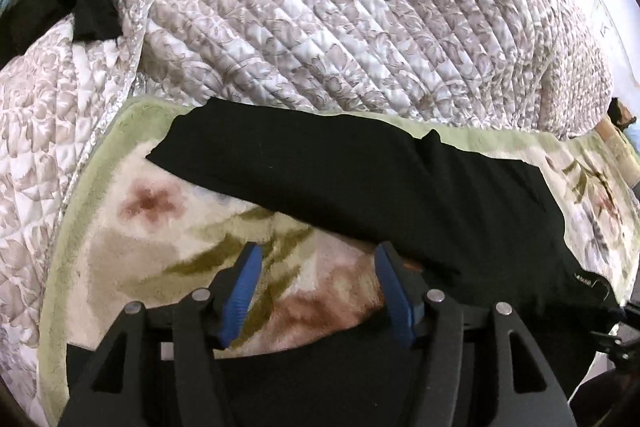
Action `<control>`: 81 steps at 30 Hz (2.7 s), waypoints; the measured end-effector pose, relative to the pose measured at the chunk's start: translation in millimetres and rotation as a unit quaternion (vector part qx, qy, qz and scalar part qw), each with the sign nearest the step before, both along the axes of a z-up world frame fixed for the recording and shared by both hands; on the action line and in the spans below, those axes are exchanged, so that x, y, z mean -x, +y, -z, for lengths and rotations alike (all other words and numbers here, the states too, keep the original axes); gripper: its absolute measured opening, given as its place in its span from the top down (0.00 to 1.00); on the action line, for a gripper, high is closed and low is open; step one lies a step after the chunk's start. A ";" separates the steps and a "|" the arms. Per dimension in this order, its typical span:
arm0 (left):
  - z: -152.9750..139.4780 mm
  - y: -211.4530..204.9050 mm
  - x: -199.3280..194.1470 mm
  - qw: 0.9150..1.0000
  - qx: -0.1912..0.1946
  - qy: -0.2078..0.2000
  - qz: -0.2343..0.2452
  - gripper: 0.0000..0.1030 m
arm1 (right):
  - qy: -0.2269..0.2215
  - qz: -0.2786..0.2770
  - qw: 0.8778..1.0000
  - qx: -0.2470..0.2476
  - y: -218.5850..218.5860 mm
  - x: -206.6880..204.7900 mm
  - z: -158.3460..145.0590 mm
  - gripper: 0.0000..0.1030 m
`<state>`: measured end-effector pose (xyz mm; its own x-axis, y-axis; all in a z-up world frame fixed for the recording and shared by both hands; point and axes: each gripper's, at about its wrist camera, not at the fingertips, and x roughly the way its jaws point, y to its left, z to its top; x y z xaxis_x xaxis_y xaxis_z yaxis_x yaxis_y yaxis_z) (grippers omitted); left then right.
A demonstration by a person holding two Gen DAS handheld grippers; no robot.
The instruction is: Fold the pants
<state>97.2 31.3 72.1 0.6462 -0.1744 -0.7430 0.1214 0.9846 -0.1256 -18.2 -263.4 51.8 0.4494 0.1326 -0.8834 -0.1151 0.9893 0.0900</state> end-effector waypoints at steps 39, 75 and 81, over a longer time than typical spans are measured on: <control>37.5 -30.3 -169.6 0.998 -0.052 0.009 0.044 0.28 | -0.084 -0.151 0.984 0.036 3.0 -248.8 20.0 0.44; 4.3 10.5 87.3 0.999 0.027 -0.013 0.017 0.96 | -0.115 -0.099 0.987 -0.059 7.0 17.8 -13.3 0.91; 43.3 15.4 126.5 0.998 0.025 0.062 0.013 0.96 | -0.041 -0.039 0.993 -0.103 -9.2 50.1 37.6 0.77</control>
<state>-29.3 46.7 28.8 0.5441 -0.2290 -0.8071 0.1262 0.9734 -0.1911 -68.3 -272.7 14.2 0.4993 0.3438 -0.7953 -0.2061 0.9387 0.2763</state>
